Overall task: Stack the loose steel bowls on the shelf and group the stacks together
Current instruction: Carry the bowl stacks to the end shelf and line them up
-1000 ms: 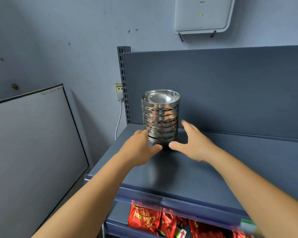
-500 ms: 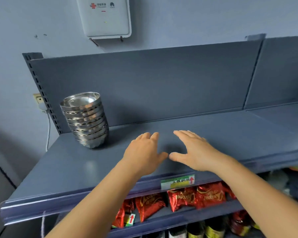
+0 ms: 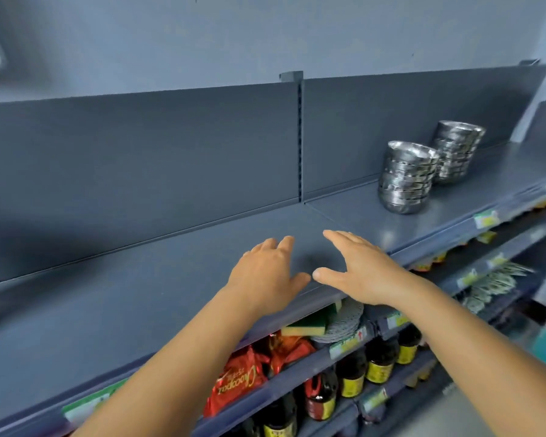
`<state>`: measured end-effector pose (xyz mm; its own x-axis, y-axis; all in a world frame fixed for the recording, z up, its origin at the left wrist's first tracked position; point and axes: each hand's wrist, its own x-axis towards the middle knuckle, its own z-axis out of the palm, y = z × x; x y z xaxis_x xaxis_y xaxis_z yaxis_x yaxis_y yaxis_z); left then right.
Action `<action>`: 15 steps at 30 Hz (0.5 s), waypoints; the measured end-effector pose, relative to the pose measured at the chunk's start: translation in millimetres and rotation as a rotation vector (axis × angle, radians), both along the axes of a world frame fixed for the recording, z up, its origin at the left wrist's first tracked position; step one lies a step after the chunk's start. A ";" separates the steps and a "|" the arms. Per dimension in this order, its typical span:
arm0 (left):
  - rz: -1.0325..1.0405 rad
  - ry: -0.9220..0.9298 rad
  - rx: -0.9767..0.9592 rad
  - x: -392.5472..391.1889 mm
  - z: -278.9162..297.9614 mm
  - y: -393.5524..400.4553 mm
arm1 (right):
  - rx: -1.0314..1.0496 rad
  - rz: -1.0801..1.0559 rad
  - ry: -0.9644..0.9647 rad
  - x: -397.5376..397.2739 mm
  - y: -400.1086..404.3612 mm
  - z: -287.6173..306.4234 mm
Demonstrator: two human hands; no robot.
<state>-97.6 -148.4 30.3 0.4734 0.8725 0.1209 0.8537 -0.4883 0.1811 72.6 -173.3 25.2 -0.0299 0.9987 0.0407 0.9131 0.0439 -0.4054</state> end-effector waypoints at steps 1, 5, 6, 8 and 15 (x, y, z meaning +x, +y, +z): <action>-0.007 -0.004 0.002 19.8 -0.1 4.0 | -0.002 -0.007 0.006 18.5 1.8 1.3; -0.038 -0.025 -0.010 93.4 -1.2 20.9 | 0.008 -0.028 0.013 87.4 12.3 4.6; -0.046 -0.028 -0.012 109.6 -1.7 25.3 | 0.009 -0.036 0.017 102.7 14.8 5.4; -0.063 -0.037 -0.015 138.9 -2.1 35.1 | 0.005 -0.059 0.038 131.7 21.0 7.0; -0.077 -0.101 -0.068 213.3 -2.6 86.3 | 0.028 -0.160 0.159 210.5 55.7 4.8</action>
